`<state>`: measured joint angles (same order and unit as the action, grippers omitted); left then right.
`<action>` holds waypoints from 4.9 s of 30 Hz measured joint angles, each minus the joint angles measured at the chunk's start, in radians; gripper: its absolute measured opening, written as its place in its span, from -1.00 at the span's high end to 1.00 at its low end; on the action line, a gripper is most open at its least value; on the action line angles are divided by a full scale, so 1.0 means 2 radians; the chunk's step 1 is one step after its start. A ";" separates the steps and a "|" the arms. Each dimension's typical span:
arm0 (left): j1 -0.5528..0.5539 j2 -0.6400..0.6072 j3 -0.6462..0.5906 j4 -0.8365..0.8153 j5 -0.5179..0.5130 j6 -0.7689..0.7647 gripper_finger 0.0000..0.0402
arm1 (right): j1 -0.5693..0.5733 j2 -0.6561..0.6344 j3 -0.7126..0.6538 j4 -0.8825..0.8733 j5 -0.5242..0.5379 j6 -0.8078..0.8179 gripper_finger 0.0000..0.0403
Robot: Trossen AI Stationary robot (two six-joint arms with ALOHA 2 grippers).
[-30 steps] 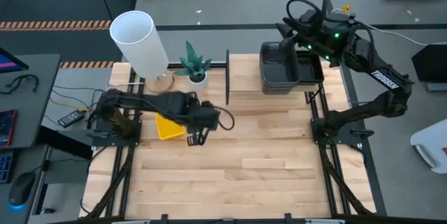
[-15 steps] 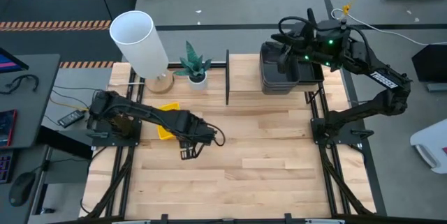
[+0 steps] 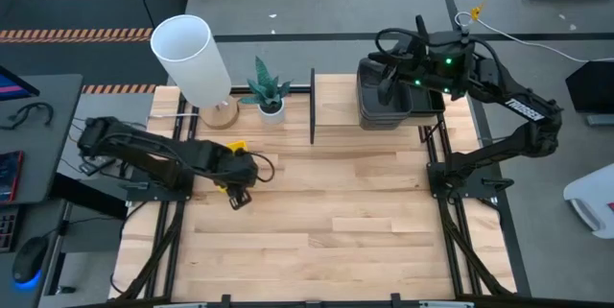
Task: Stack baskets on shelf by color
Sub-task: Put the stacked yellow bins on the shelf
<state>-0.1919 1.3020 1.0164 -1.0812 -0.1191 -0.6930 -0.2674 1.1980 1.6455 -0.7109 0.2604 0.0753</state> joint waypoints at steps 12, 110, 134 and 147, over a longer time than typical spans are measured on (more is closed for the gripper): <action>0.035 -0.044 -0.075 0.052 0.048 0.039 0.10 | 0.017 0.036 0.000 0.006 0.000 0.013 0.25; 0.153 0.306 0.664 -0.129 0.003 0.324 0.93 | 0.043 -0.006 0.000 -0.003 0.084 0.075 0.25; 0.191 0.319 0.403 0.228 -0.020 0.355 0.92 | 0.081 -0.002 0.000 -0.005 0.082 0.084 0.25; 0.196 0.338 0.386 0.252 -0.045 0.439 0.92 | 0.084 -0.002 0.000 0.000 0.082 0.084 0.25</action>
<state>0.2005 1.9784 1.7893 -0.5769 -0.2100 0.1854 -0.1001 1.1934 1.6459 -0.7108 0.4252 0.2428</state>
